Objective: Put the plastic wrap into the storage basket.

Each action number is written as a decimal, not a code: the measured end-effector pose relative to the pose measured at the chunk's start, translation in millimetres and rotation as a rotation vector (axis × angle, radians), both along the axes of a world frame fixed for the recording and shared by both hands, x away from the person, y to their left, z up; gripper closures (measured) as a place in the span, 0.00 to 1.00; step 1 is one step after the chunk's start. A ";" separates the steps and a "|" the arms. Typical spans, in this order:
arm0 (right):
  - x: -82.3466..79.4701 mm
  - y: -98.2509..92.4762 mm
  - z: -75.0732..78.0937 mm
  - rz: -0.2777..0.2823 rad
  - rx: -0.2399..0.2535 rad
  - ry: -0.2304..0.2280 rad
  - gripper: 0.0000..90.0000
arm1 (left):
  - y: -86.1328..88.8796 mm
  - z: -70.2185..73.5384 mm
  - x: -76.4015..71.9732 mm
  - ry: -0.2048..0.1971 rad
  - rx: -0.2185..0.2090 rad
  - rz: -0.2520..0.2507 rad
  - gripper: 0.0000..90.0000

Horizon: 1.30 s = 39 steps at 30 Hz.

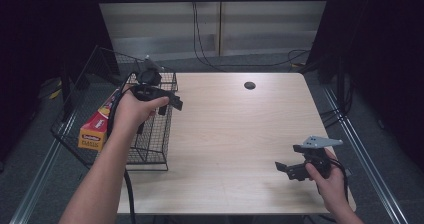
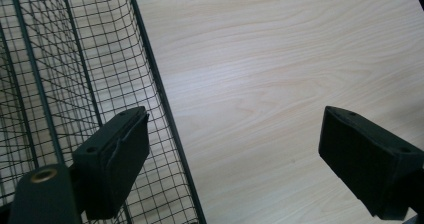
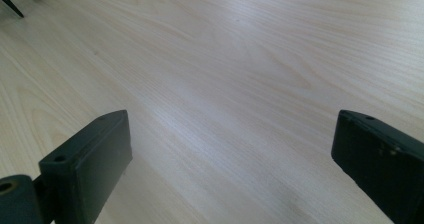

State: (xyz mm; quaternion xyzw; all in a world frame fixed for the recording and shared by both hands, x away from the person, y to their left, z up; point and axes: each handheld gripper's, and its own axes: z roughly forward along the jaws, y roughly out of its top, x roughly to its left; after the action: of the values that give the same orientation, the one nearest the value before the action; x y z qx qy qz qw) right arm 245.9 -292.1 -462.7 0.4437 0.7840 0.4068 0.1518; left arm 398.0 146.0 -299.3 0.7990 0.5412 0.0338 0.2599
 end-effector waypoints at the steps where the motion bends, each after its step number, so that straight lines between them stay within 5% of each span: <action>1: 0.0 0.1 -0.1 0.003 -0.003 -0.002 0.03 | -1.8 -0.5 -0.5 0.003 -0.004 -0.004 0.14; 39: -0.6 1.1 -0.5 0.018 -0.007 0.001 0.03 | -62.1 -60.0 -31.4 -0.039 -0.061 -0.222 0.13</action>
State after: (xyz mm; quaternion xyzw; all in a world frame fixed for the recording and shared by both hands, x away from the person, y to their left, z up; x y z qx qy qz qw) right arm 245.3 -291.0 -463.2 0.4365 0.7893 0.4052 0.1493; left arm 366.6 83.9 -359.4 0.8449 0.4451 0.0039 0.2966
